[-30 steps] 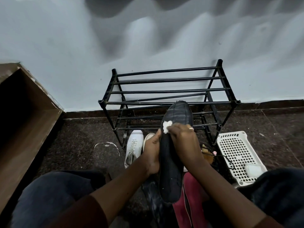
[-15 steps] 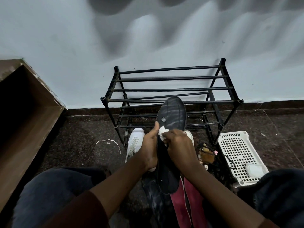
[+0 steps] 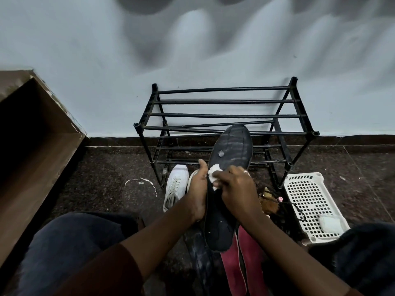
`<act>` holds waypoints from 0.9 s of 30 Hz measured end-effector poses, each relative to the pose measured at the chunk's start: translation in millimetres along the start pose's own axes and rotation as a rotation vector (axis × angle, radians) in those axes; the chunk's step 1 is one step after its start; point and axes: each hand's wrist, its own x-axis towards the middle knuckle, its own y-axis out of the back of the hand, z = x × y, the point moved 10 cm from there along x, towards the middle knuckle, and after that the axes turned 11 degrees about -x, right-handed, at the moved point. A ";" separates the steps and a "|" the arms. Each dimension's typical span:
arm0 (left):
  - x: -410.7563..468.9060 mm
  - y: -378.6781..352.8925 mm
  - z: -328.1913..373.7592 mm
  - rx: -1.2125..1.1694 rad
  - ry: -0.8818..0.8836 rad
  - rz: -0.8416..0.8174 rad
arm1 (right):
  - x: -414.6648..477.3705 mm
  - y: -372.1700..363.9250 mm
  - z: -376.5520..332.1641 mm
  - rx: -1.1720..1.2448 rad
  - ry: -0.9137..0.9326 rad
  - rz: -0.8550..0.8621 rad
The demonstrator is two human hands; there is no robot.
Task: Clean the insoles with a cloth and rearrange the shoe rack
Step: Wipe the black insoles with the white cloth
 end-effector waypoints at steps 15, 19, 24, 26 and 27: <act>-6.5 -8.9 3.8 -0.127 0.009 -0.037 | 34.2 -8.1 -12.3 -0.043 -0.093 0.014; 0.4 0.8 9.4 -0.026 -0.005 0.000 | 20.3 -4.0 -21.2 0.041 -0.080 0.003; 0.6 -0.3 23.3 0.027 -0.019 -0.016 | -9.1 -3.4 -20.0 0.188 -0.144 0.005; 0.1 -3.3 22.0 0.011 -0.014 -0.034 | -10.1 -4.8 -17.3 0.224 -0.157 -0.005; 1.5 -2.5 21.9 -0.008 -0.011 -0.036 | -6.7 -3.1 -18.0 0.211 -0.154 -0.005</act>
